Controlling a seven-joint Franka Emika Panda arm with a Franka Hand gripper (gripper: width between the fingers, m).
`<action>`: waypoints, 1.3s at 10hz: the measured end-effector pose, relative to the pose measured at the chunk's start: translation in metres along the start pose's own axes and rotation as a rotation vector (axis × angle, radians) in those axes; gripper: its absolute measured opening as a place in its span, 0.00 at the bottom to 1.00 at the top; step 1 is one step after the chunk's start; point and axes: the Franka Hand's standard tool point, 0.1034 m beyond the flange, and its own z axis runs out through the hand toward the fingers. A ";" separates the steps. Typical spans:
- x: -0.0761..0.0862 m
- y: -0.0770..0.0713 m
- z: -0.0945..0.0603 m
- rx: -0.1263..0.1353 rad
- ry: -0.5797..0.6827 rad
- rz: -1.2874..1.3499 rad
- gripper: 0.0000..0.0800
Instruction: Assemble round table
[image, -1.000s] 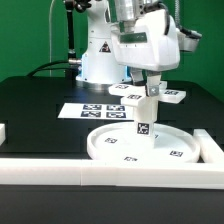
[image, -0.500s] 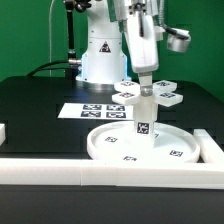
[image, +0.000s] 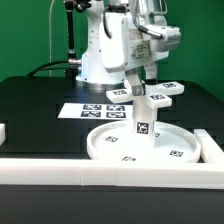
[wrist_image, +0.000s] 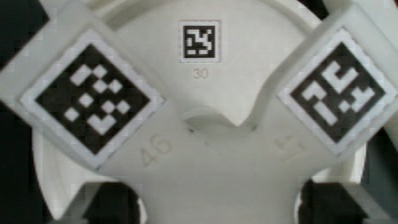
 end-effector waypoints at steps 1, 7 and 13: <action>-0.001 0.001 0.001 -0.002 -0.006 0.049 0.56; -0.009 0.002 -0.017 -0.025 -0.035 -0.119 0.81; -0.025 0.012 -0.013 -0.118 -0.013 -0.935 0.81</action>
Offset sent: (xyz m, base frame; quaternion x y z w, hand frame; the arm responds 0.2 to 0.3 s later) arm -0.0005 -0.0025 0.0201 -0.0344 0.0165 -0.0879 0.9954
